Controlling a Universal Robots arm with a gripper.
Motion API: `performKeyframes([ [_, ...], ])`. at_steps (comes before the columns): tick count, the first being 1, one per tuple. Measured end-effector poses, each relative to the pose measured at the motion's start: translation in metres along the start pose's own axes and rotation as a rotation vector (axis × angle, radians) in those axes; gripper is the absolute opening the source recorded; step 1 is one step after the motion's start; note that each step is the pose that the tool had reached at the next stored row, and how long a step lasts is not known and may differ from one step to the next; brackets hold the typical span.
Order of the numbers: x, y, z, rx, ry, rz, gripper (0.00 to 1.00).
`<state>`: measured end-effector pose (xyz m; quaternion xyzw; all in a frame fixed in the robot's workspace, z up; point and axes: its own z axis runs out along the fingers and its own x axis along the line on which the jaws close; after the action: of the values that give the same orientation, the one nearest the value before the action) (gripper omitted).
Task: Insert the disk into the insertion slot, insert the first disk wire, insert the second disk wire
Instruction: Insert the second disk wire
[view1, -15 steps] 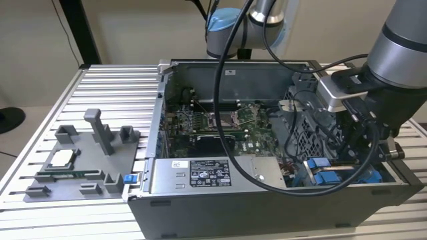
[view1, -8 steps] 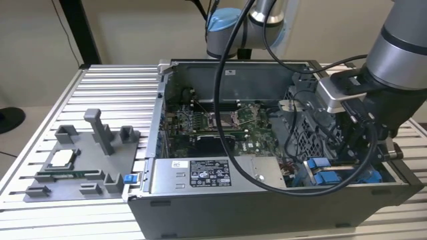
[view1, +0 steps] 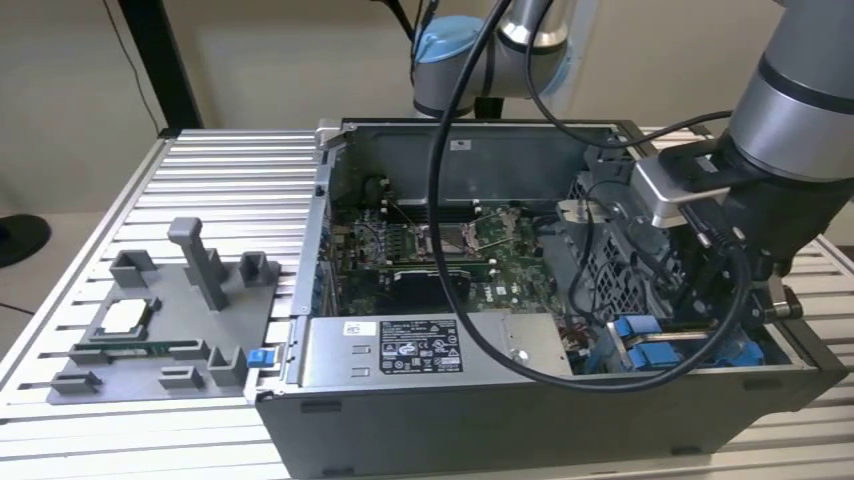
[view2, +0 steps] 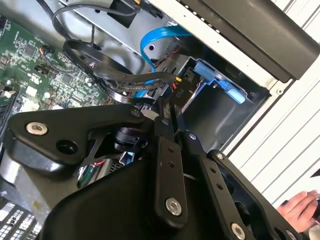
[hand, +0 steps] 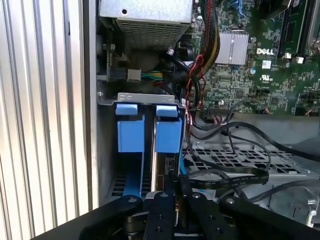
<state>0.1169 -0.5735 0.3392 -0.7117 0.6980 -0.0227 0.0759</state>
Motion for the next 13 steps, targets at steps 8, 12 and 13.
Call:
performKeyframes([
  [8,0.0003,0.0007,0.0055,0.0015,-0.0041,0.001,1.0],
  [12,-0.0005,-0.0009,-0.0066,0.0006,-0.0026,0.001,1.0],
  [13,-0.0009,-0.0016,-0.0113,0.0003,-0.0022,0.001,1.0],
])
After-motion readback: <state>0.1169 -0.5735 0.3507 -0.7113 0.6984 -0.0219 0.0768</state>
